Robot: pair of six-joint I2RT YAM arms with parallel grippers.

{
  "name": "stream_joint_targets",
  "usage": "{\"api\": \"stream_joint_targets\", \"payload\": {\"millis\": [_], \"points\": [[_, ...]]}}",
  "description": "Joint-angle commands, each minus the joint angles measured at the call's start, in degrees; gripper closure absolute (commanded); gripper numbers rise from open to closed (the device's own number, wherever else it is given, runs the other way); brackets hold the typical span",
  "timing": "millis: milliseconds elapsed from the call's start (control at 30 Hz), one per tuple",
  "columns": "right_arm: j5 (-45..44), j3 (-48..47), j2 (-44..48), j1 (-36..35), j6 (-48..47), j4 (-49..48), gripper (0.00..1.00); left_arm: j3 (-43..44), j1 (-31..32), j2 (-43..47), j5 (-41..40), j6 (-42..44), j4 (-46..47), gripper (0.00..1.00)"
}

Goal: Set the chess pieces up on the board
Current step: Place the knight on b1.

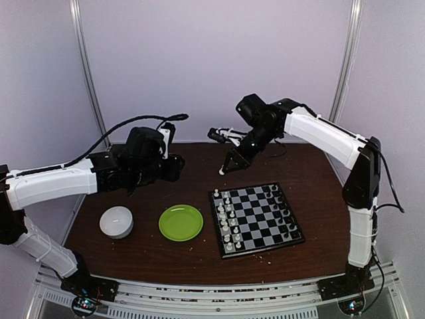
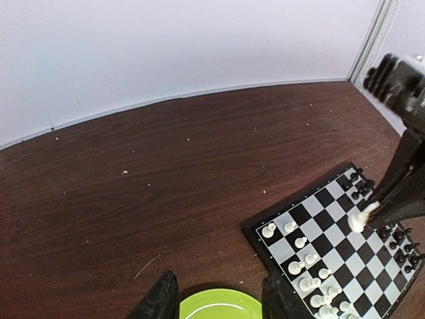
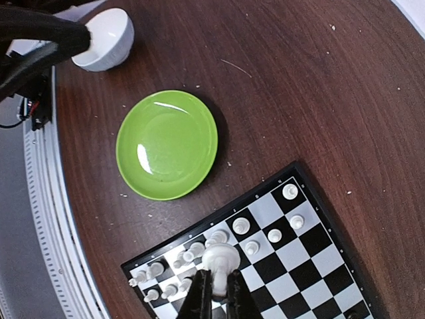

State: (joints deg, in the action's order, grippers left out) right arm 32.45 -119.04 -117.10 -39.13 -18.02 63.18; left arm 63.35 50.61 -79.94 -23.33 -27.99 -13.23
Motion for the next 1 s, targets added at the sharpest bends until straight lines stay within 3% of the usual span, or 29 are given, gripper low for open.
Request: {"api": "stream_joint_targets", "payload": {"millis": [0, 400, 967], "points": [[-9.90, -4.25, -5.35, -1.79, -1.26, 1.27, 0.95, -2.01, -0.60, 2.11, -1.19, -1.29, 3.71, 0.57], [-15.98, -7.39, -13.36, -5.50, -2.86, 2.46, 0.95, -6.63, -0.60, 4.90, -0.76, -1.80, 5.85, 0.57], [-16.96, -13.06, -21.37, -6.17, -2.73, 3.18, 0.96, -7.63, -0.60, 4.97, -0.65, -1.27, 5.76, 0.57]]}}
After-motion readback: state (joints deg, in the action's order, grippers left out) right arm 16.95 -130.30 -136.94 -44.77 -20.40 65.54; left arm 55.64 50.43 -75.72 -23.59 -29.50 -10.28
